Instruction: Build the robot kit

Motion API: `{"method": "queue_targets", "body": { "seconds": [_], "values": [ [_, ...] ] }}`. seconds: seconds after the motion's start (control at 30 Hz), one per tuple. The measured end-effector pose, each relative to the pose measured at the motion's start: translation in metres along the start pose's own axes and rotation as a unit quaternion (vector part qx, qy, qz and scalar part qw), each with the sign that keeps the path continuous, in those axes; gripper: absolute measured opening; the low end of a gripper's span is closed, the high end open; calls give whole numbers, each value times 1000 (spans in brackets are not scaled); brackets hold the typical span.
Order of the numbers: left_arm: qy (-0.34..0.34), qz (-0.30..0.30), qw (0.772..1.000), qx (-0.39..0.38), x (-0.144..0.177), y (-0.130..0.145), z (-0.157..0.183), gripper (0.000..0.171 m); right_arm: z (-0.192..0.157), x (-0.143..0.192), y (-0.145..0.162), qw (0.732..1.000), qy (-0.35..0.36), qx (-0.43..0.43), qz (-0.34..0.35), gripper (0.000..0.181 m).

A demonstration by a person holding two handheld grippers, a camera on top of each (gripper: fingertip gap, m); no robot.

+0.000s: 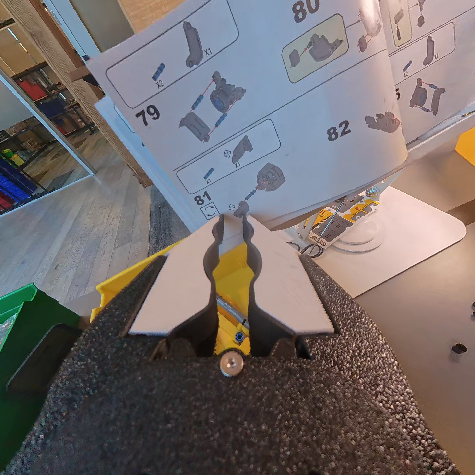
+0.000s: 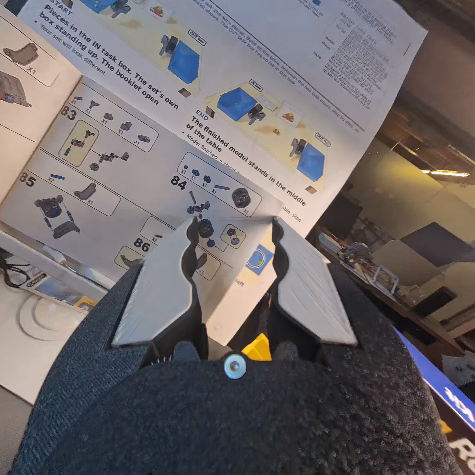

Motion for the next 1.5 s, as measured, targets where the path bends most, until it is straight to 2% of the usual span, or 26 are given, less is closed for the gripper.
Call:
{"method": "queue_targets", "body": {
  "seconds": [0.07, 0.1, 0.17, 0.23, 0.33, 0.43, 0.53, 0.63, 0.73, 0.83, 0.93, 1.07, 1.33, 1.43, 1.5],
  "values": [
    [-1, 0, 1000, 0, 0, 0, 0, 14, -1, 2, 0, 1000, -9, 19, 0, 28],
    [-1, 0, 1000, 1, 0, 0, 0, 14, -7, 1, 2, 999, -32, 22, -7, 21],
    [-2, 0, 1000, 0, 0, 0, 0, 14, -10, -2, 5, 999, -30, 38, -14, 26],
    [-1, 0, 1000, 1, 0, 0, 0, 14, -9, -1, 1, 999, -13, 48, -5, 62],
    [0, -1, 1000, 1, 0, 0, -1, 14, -13, 2, -8, 999, -23, 31, 20, 71],
    [1, -2, 1000, -1, 0, -1, -1, 14, -18, 0, -6, 999, -22, 48, 10, 69],
    [2, -1, 1000, 0, 1, -1, -2, 14, -13, 6, -10, 998, 9, 62, 29, 41],
    [2, -2, 1000, 1, 1, -1, -2, 14, -10, 9, -6, 998, 12, 53, 30, 40],
    [1, -1, 1000, 0, 1, -1, -2, 14, -9, 14, -2, 997, 14, 57, 40, 19],
    [1, -2, 1000, 1, 3, 0, -3, 16, -8, 21, -1, 996, 35, 67, 55, 19],
    [17, 2, 1000, 15, 8, -3, 0, 21, -14, 25, 2, 996, 20, 65, 61, 12],
    [39, 20, 998, 36, 23, -15, 2, 24, -16, 28, 9, 997, 14, 49, 62, 16],
    [52, 34, 998, 31, 39, -32, 8, 26, -16, 25, 24, 998, -49, -17, 44, 16],
    [60, 37, 997, 29, 42, -34, 14, 26, -19, 25, 29, 993, -96, -54, 40, 15],
    [64, 39, 997, 26, 44, -36, 17, 26, -18, 24, 28, 990, -113, -68, 40, 9]
  ]
}}
Point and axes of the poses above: each gripper's, where its closed fingertips meet, x back along the fingers, y out of its underside, z = x × y across the jaws, the point moved 3 cm from there along x, back along the fingers, and after that the axes turned 7 degrees about -z, right-handed, at the moved point
